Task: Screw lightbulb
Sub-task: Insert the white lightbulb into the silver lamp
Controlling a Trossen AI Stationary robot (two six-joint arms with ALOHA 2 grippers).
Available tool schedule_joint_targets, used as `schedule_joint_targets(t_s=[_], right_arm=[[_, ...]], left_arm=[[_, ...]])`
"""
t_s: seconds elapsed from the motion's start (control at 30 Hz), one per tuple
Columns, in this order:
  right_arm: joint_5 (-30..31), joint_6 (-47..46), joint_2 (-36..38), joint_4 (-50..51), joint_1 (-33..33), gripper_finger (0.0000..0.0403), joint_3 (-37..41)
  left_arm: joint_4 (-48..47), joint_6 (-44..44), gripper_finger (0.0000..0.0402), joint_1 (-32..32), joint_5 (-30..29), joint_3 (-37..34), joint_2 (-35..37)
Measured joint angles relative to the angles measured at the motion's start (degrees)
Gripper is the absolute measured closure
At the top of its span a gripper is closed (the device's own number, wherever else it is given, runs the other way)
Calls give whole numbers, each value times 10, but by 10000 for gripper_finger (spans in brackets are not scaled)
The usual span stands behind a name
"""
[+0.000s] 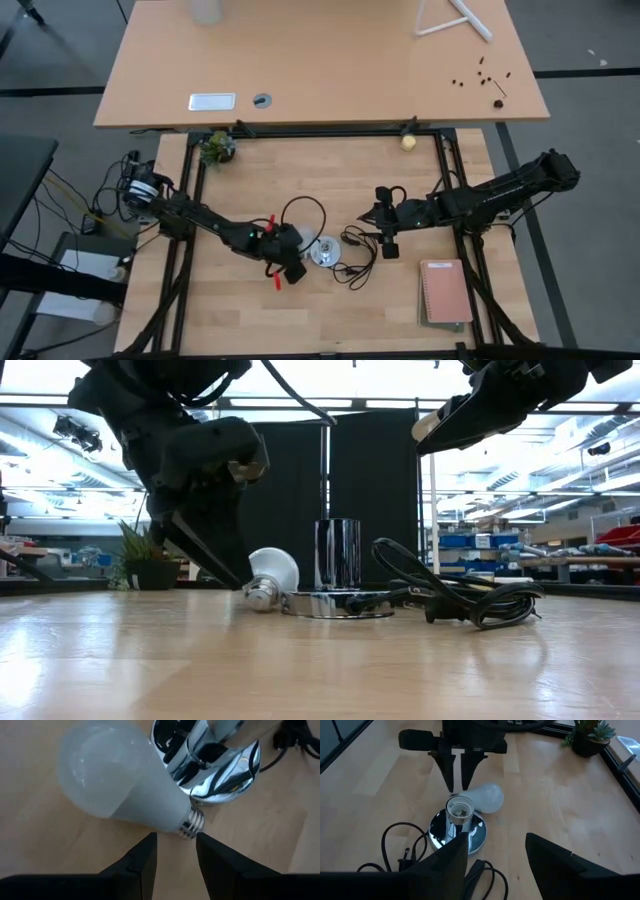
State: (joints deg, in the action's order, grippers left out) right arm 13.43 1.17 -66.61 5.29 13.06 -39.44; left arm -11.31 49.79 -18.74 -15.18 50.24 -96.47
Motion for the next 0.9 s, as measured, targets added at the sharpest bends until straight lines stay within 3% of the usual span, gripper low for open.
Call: schedule_joint_targets(t_s=[0.57,0.9], right_arm=[[0,0,0,-10,0,196,0],[0,1,0,-19,0,196,0]], left_arm=[[-7,77,259,32,-10,20,2],[-40,19,259,73,-35,20,2]])
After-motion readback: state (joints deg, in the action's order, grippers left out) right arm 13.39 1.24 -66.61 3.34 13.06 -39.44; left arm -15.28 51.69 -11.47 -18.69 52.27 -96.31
